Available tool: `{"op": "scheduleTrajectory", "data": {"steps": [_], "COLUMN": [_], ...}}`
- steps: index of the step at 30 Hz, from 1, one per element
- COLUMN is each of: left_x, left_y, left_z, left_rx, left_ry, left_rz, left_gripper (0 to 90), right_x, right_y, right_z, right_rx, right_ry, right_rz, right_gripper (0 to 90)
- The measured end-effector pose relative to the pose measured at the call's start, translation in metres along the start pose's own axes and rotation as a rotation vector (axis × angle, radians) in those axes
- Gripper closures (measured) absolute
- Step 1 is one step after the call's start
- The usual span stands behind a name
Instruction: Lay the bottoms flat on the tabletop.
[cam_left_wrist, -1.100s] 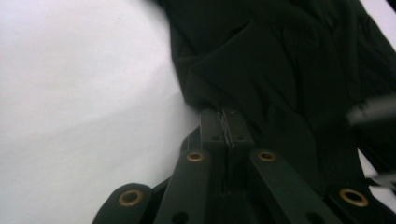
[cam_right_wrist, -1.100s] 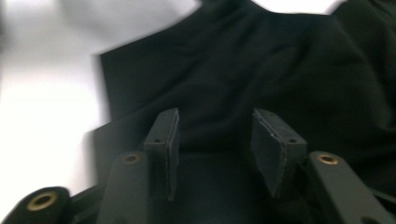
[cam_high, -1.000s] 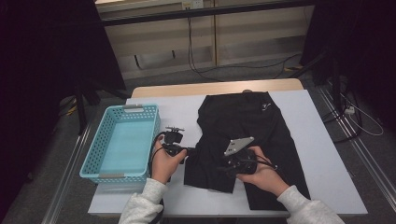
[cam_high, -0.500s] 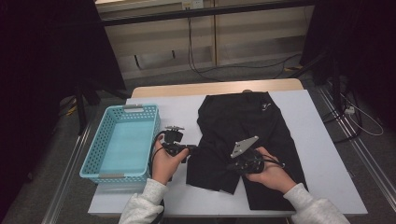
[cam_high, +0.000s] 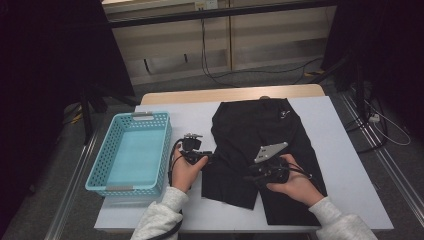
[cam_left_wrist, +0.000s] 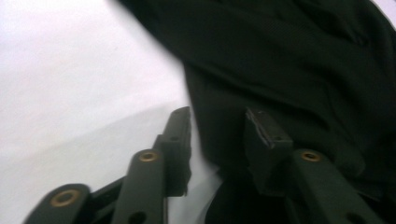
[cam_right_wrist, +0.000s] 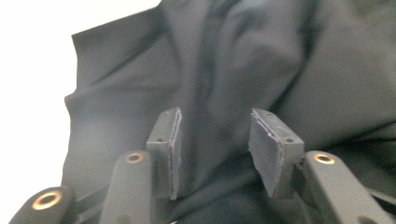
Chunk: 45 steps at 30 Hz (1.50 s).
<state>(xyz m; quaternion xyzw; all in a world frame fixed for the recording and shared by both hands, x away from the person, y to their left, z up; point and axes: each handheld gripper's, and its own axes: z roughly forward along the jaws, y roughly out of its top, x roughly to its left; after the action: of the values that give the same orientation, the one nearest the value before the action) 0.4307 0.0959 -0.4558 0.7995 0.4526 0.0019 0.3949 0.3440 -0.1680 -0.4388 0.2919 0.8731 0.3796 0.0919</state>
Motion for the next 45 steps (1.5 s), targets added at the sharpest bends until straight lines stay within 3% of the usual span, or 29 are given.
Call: {"op": "scheduleTrajectory", "data": {"steps": [3, 6, 9, 13, 17, 20, 23, 25, 31, 37, 38, 43, 45], "left_x": [-0.005, -0.008, -0.008, -0.002, 0.008, 0.012, 0.014, 0.014, -0.001, -0.015, -0.016, -0.021, -0.023], "left_y": [-0.001, -0.001, 0.003, 0.008, 0.007, 0.004, 0.002, 0.002, 0.004, 0.002, 0.001, 0.002, 0.004], "left_z": [0.004, 0.006, -0.003, -0.022, -0.033, -0.034, -0.033, -0.035, -0.025, -0.003, 0.001, 0.013, 0.016], "left_rx": [0.015, 0.028, 0.005, -0.046, -0.072, -0.066, -0.072, -0.093, -0.091, -0.02, -0.008, 0.025, 0.028], "left_ry": [-0.007, -0.03, -0.06, -0.06, -0.041, -0.008, 0.027, 0.023, -0.048, -0.052, -0.042, -0.014, -0.029], "left_rz": [0.013, -0.008, -0.027, -0.049, -0.094, -0.099, -0.092, -0.072, -0.023, 0.028, 0.038, 0.065, 0.037], "left_gripper": [79.8, 88.9, 89.6, 89.7, 89.7, 89.4, 83.8, 78.1, 64.7, 59.0, 59.8, 83.2, 89.6], "right_x": [-0.006, -0.01, -0.016, -0.025, -0.033, -0.037, -0.043, -0.046, -0.05, -0.047, -0.048, -0.049, -0.05], "right_y": [0.0, -0.002, -0.003, -0.007, -0.014, -0.017, -0.018, -0.019, -0.018, -0.02, -0.02, -0.027, -0.031], "right_z": [-0.005, -0.008, -0.013, -0.018, -0.019, -0.022, -0.024, -0.025, -0.022, -0.025, -0.026, -0.032, -0.036], "right_rx": [-0.037, -0.054, -0.071, -0.077, -0.054, -0.059, -0.072, -0.077, -0.073, -0.071, -0.072, -0.063, -0.065], "right_ry": [-0.043, -0.089, -0.121, -0.164, -0.192, -0.205, -0.224, -0.235, -0.245, -0.254, -0.257, -0.278, -0.294], "right_rz": [0.024, 0.038, 0.056, 0.086, 0.112, 0.131, 0.149, 0.167, 0.169, 0.167, 0.17, 0.18, 0.183], "right_gripper": [46.3, 42.7, 41.0, 38.7, 38.5, 38.4, 38.3, 37.8, 37.5, 36.7, 36.7, 36.8, 36.9]}}
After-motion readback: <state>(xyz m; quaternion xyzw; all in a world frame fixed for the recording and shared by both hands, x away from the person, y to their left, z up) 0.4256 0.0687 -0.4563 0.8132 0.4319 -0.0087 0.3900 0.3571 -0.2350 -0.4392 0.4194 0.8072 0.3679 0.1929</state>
